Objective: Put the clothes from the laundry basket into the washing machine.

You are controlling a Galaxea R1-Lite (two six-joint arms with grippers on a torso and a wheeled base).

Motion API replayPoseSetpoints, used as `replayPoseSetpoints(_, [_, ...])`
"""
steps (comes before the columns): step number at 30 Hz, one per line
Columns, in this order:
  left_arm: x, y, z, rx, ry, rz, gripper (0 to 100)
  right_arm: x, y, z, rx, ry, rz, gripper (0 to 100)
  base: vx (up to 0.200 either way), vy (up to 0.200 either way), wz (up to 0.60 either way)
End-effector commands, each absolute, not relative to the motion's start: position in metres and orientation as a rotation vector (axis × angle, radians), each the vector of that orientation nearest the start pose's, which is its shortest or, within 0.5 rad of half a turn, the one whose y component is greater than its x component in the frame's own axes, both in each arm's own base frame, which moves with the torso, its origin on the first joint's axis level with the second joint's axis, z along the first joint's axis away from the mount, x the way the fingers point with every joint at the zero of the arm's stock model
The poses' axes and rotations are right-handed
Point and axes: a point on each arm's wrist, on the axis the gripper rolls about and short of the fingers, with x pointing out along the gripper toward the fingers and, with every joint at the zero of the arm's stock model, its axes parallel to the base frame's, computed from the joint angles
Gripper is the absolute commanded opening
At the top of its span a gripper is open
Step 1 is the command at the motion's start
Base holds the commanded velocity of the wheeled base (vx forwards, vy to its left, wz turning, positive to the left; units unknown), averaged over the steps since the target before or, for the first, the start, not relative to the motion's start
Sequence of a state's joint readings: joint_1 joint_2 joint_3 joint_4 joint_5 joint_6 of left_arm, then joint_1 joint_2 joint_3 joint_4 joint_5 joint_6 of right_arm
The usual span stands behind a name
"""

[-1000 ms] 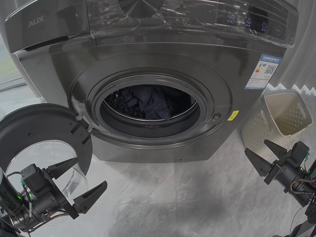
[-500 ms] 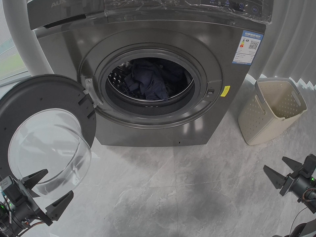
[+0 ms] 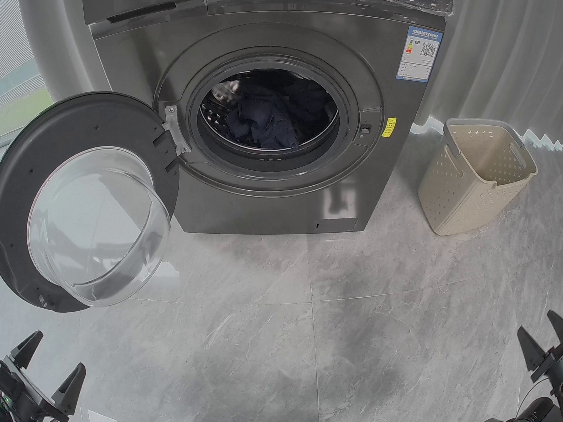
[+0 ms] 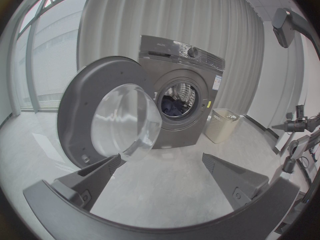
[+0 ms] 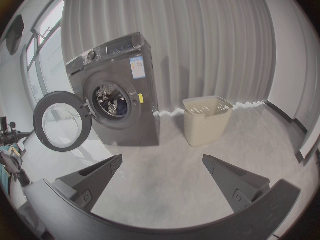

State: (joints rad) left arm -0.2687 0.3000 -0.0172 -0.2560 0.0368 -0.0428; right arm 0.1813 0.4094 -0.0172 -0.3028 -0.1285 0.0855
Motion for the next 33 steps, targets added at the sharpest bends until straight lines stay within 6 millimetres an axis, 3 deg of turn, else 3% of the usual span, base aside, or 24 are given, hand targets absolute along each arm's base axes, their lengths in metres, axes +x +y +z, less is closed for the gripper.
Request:
replayPoseSetpoints(1, [-0.015,0.004,0.087,-0.028,0.001,-0.061,100,-0.024,-0.001,0.081,0.046,-0.024,-0.029,100,-0.2,0.0,0.0])
replayPoseSetpoints(5, [-0.02,0.001,0.083,0.043,-0.03,0.09,100,-0.024,-0.001,0.082,0.033,-0.036,-0.073,100,-0.05,0.0,0.0])
replayPoseSetpoints(11, [-0.021,0.003,0.081,0.026,-0.017,0.129,100,-0.024,-0.002,0.08,0.029,-0.032,-0.096,100,0.0,0.0,0.0])
replayPoseSetpoints(14, [-0.022,0.003,0.081,0.011,-0.019,0.126,100,-0.023,0.0,0.076,0.032,-0.002,-0.006,100,0.0,0.0,0.0])
replayPoseSetpoints(23, [-0.022,0.0,0.076,-0.009,0.006,0.012,100,-0.023,0.001,0.076,-0.006,-0.002,0.008,100,0.0,0.0,0.0])
replayPoseSetpoints(33, [-0.022,0.0,0.076,-0.021,0.005,0.002,100,-0.023,0.0,0.075,0.0,0.0,0.0,100,0.0,0.2,0.0])
